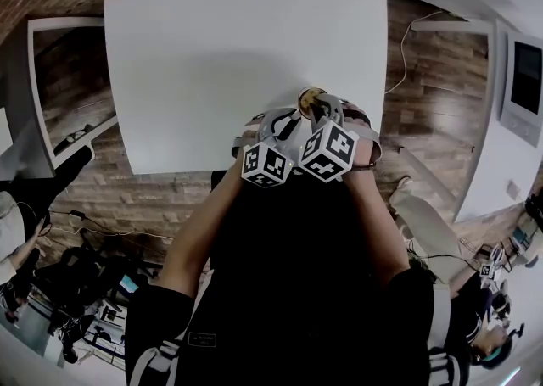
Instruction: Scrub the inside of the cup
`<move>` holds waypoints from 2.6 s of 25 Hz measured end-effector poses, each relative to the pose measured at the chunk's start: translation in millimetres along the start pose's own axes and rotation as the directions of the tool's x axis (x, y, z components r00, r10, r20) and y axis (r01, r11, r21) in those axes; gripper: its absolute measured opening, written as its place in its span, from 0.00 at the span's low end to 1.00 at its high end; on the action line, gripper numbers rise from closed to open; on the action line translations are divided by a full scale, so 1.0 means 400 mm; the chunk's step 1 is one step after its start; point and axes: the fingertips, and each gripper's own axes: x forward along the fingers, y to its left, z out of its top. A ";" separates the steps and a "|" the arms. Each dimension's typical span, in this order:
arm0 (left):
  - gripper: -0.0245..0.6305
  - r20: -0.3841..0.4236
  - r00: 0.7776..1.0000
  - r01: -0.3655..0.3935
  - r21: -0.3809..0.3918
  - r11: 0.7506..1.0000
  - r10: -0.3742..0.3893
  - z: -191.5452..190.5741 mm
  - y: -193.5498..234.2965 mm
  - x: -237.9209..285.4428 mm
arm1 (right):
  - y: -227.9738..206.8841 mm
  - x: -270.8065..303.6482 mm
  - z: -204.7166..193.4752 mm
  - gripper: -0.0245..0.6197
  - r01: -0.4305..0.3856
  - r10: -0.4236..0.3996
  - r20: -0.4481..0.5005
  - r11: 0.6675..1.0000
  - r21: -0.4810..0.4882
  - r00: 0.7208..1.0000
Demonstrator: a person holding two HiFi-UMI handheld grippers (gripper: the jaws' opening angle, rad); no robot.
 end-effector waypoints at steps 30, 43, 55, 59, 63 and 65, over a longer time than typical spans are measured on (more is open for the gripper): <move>0.15 -0.002 1.000 0.002 0.020 1.000 -0.002 0.010 0.007 0.008 | 0.032 0.021 -0.021 0.09 -0.207 0.213 -0.078 0.975 0.086 0.974; 0.15 -0.022 0.999 0.029 0.026 0.999 -0.028 -0.007 0.012 0.001 | 0.039 -0.129 0.030 0.09 -0.247 0.236 0.082 0.954 0.171 0.968; 0.22 -0.028 0.999 0.024 -0.004 1.000 -0.024 -0.011 0.037 -0.052 | -0.057 -0.293 0.046 0.09 -0.106 -0.070 0.395 0.907 0.407 0.916; 0.23 0.018 0.998 -0.058 -0.074 0.996 0.060 0.004 0.097 -0.140 | -0.084 -0.362 0.079 0.09 -0.091 -0.211 0.544 0.875 0.475 0.812; 0.21 0.100 0.978 -0.168 -0.132 0.977 0.181 0.057 0.169 -0.249 | -0.097 -0.430 0.121 0.09 -0.087 -0.328 0.653 0.851 0.518 0.683; 0.16 0.161 0.955 -0.227 -0.146 0.963 0.250 0.101 0.197 -0.310 | -0.098 -0.474 0.148 0.09 -0.067 -0.380 0.687 0.846 0.529 0.619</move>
